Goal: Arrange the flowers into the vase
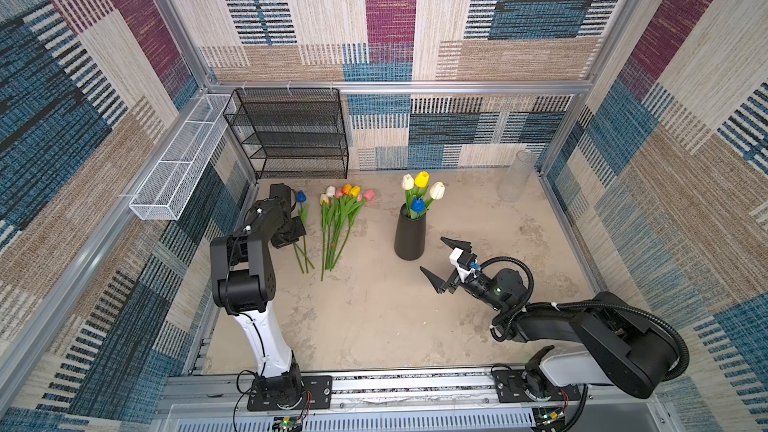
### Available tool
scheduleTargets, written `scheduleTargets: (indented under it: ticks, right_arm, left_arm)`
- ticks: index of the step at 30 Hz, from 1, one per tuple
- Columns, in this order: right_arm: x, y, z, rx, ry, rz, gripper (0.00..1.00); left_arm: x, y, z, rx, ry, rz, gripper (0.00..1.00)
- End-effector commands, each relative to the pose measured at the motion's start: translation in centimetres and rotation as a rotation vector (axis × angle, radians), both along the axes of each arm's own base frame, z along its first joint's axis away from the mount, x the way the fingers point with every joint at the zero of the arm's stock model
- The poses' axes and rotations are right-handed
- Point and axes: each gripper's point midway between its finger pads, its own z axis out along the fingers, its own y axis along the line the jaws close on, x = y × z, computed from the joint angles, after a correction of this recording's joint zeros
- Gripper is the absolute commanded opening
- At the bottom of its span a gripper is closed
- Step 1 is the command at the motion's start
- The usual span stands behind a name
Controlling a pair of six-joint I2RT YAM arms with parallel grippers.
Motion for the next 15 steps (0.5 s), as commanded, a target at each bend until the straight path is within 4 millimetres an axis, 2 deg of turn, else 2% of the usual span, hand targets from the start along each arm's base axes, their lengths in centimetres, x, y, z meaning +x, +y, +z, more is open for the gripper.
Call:
scheduleTargets:
  ticks: [1,4,7,12,15]
  right_arm:
    - [-0.1,0.2,0.8,0.017,-0.023,0.012,1.0]
    - [-0.1,0.2,0.9,0.02,-0.024,0.015,1.0]
    - [-0.1,0.3,0.9,0.019,-0.024,0.017,1.0]
    - [-0.1,0.2,1.0,0.019,-0.027,0.012,1.0]
    - [-0.2,0.2,0.9,0.019,-0.026,0.017,1.0]
  left_arm:
    - [-0.5,0.5,0.3,0.03,0.012,0.002,0.03]
    - [-0.2,0.0,-0.2,-0.004,0.016,-0.004,0.18]
    - [0.1,-0.4,-1.2,-0.035,0.029,-0.001,0.2]
    - [0.2,-0.2,-2.3,-0.025,0.052,0.001,0.18]
    - [0.2,-0.1,-2.4,-0.023,0.053,0.001,0.08]
